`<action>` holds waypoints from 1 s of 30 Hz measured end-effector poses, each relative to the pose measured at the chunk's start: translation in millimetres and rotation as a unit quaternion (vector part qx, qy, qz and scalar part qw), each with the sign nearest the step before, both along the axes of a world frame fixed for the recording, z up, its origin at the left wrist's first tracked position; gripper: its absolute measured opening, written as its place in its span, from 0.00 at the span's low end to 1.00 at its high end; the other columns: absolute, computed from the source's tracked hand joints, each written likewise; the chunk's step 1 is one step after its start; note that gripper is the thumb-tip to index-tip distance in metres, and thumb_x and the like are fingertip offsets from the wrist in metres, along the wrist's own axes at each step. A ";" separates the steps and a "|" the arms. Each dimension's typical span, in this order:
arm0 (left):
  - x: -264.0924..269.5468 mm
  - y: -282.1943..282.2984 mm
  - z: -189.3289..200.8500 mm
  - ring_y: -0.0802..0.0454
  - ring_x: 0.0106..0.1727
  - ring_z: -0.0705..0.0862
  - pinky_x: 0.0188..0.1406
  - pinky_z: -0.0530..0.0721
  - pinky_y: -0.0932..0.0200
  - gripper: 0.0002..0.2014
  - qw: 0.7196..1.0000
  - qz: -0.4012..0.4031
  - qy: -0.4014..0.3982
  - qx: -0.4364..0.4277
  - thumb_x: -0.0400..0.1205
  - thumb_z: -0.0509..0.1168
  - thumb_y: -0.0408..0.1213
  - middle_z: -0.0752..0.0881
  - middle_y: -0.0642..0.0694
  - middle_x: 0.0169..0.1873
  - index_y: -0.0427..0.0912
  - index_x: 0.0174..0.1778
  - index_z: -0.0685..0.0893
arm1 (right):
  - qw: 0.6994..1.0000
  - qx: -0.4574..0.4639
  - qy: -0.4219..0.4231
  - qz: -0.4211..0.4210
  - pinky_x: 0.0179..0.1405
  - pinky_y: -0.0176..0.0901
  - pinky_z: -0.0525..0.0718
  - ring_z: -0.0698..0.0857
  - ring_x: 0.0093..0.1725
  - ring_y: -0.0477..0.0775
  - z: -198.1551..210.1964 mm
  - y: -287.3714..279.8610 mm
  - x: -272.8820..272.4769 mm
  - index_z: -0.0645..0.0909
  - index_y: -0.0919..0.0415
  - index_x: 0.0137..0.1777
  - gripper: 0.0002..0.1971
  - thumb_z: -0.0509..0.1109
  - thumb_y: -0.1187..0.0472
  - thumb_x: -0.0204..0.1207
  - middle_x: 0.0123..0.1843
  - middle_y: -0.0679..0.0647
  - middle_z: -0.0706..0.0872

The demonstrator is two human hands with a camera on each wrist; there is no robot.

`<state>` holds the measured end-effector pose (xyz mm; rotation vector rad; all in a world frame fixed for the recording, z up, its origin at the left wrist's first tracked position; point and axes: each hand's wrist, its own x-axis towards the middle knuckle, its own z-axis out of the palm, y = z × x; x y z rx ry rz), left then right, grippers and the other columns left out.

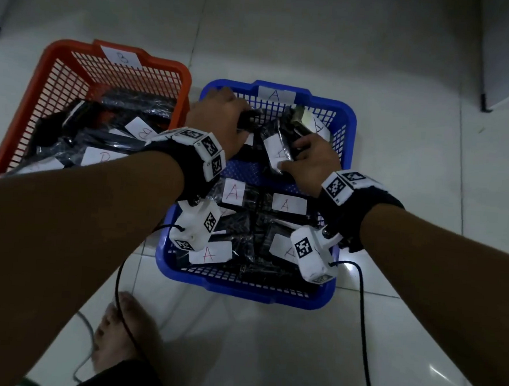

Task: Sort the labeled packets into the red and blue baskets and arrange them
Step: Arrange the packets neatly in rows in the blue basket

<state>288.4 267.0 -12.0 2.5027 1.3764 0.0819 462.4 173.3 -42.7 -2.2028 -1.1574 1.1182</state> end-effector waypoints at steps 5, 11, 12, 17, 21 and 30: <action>11.4 -8.5 -5.7 0.39 0.61 0.79 0.58 0.81 0.45 0.18 0.997 -0.073 -0.007 -0.028 0.76 0.70 0.42 0.84 0.39 0.56 0.42 0.61 0.83 | 0.999 -0.029 0.006 0.042 0.39 0.34 0.76 0.83 0.47 0.50 14.9 0.3 7.5 0.81 0.54 0.53 0.15 0.80 0.55 0.70 0.50 0.52 0.86; 30.5 -10.7 -7.7 0.45 0.49 0.84 0.47 0.84 0.53 0.14 0.989 -0.109 -0.001 -0.095 0.74 0.71 0.48 0.87 0.46 0.47 0.46 0.51 0.86 | 0.988 0.037 -0.145 0.036 0.38 0.41 0.77 0.82 0.39 0.50 56.7 -18.5 24.0 0.75 0.48 0.48 0.16 0.74 0.44 0.65 0.41 0.44 0.83; 34.5 -10.5 -8.2 0.46 0.47 0.85 0.47 0.85 0.52 0.15 0.985 -0.129 0.027 -0.112 0.73 0.71 0.52 0.88 0.48 0.45 0.48 0.51 0.87 | 0.986 0.047 -0.159 0.031 0.38 0.42 0.78 0.82 0.40 0.51 61.1 -21.1 30.3 0.75 0.47 0.48 0.16 0.73 0.43 0.65 0.41 0.44 0.83; 60.2 -15.7 -20.1 0.42 0.56 0.83 0.54 0.85 0.48 0.28 0.964 -0.180 0.147 -0.128 0.68 0.77 0.55 0.83 0.45 0.56 0.49 0.63 0.85 | 0.989 0.093 -0.118 0.001 0.35 0.43 0.80 0.84 0.36 0.49 60.5 -34.2 51.2 0.76 0.47 0.51 0.17 0.69 0.37 0.71 0.38 0.43 0.84; 66.1 -21.7 -34.1 0.38 0.57 0.81 0.52 0.85 0.43 0.28 0.966 -0.179 0.175 -0.065 0.67 0.77 0.50 0.79 0.41 0.58 0.47 0.62 0.84 | 0.986 0.150 -0.065 0.040 0.53 0.47 0.83 0.84 0.49 0.52 52.2 -38.1 51.2 0.81 0.51 0.64 0.17 0.69 0.54 0.76 0.51 0.50 0.87; 60.9 -23.6 -34.7 0.43 0.51 0.85 0.47 0.87 0.49 0.26 0.963 -0.177 0.149 -0.139 0.69 0.77 0.51 0.85 0.44 0.55 0.47 0.61 0.82 | 0.972 0.214 -0.092 0.018 0.53 0.35 0.74 0.83 0.55 0.56 39.4 -38.4 53.7 0.82 0.59 0.66 0.15 0.65 0.56 0.83 0.55 0.60 0.85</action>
